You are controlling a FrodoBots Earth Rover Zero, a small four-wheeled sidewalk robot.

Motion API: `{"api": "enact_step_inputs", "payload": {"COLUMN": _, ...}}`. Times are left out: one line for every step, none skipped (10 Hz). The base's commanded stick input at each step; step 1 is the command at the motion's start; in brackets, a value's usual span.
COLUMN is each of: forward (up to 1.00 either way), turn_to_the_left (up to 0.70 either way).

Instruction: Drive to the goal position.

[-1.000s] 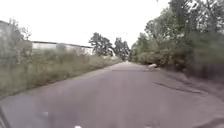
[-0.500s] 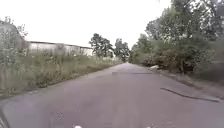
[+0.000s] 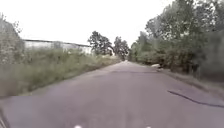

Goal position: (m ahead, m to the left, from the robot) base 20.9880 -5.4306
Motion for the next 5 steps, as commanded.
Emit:
{"api": "enact_step_inputs", "payload": {"forward": 1.0, "turn_to_the_left": -0.07}}
{"api": "enact_step_inputs", "payload": {"forward": 1.0, "turn_to_the_left": -0.07}}
{"api": "enact_step_inputs", "payload": {"forward": 1.0, "turn_to_the_left": -0.07}}
{"api": "enact_step_inputs", "payload": {"forward": 1.0, "turn_to_the_left": -0.07}}
{"api": "enact_step_inputs", "payload": {"forward": 1.0, "turn_to_the_left": -0.07}}
